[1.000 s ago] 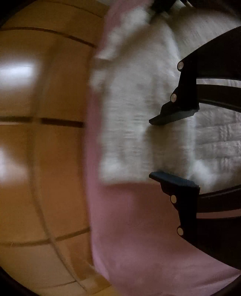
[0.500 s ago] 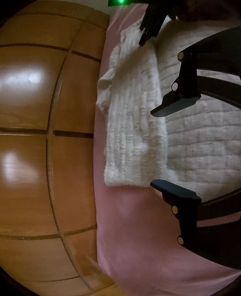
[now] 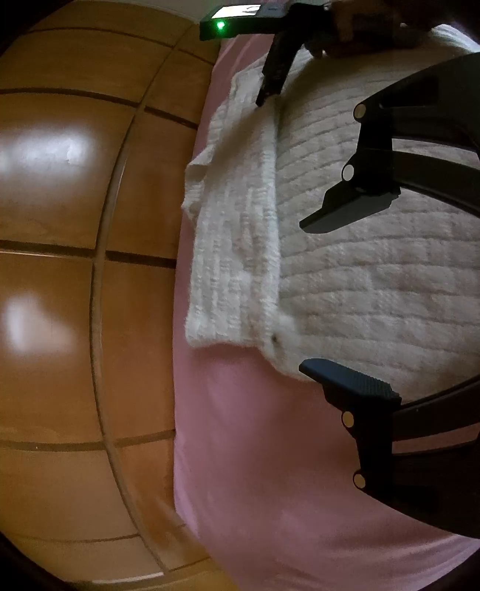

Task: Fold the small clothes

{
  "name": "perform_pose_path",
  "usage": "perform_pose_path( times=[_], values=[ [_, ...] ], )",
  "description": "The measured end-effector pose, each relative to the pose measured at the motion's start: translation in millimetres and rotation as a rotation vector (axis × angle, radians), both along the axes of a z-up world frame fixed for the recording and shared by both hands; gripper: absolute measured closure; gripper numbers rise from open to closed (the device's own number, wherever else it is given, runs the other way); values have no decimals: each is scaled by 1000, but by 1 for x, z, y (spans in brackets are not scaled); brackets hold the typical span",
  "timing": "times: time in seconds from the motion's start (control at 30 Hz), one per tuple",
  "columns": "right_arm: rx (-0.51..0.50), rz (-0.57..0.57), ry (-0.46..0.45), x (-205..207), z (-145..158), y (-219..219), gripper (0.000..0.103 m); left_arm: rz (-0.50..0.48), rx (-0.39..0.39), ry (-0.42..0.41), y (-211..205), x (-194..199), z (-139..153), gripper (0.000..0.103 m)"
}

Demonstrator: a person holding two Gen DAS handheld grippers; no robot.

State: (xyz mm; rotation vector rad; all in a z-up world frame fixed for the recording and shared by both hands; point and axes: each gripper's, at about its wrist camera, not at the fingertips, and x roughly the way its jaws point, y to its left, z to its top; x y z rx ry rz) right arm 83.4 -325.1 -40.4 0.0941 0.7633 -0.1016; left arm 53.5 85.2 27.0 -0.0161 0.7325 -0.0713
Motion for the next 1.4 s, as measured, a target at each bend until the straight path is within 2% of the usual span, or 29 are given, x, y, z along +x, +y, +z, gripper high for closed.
perform_pose_path(
  times=[0.1,0.2,0.27,0.47,0.63,0.7,0.8,0.87,0.9,1.0,1.03,1.07,1.1,1.13,1.17,1.2,1.27,1.37,1.4],
  values=[
    [-15,-4,4,1,1,3,20,8,-1,7,4,-11,-1,33],
    [-40,-21,15,-1,4,6,16,15,3,6,8,-23,-2,26],
    [-49,-27,24,-7,10,8,2,8,11,17,13,-29,-5,26],
    [29,-1,66,-46,17,-13,2,27,25,65,41,-54,-14,26],
    [137,-22,84,-98,15,-53,2,14,-54,161,75,-78,-27,26],
    [211,-2,123,-123,7,-66,3,-15,-93,202,84,-90,-33,31],
    [273,34,174,-163,-5,-70,13,-51,-125,235,89,-111,-40,37],
    [272,63,200,-193,-11,-64,25,-79,-127,241,88,-124,-41,39],
    [285,78,213,-205,-13,-61,27,-104,-126,247,86,-132,-40,43],
    [325,108,266,-239,-22,-50,33,-155,-138,281,82,-145,-42,47],
    [324,114,282,-246,-25,-47,37,-168,-128,289,80,-149,-43,55],
    [337,116,304,-253,-30,-43,44,-179,-106,294,77,-152,-43,59],
    [360,115,324,-256,-35,-42,50,-187,-90,293,74,-154,-43,70],
    [377,116,341,-255,-40,-39,62,-199,-81,293,71,-156,-42,85],
    [388,124,344,-255,-41,-38,78,-217,-81,296,69,-156,-42,90],
    [406,135,345,-254,-40,-37,86,-232,-79,298,66,-156,-40,91],
    [455,155,325,-246,-28,-38,90,-252,-100,300,66,-154,-36,94],
    [493,181,249,-234,-3,-38,90,-264,-214,303,75,-145,-22,94],
    [509,181,221,-229,5,-40,90,-263,-276,299,81,-139,-16,94]
  ],
)
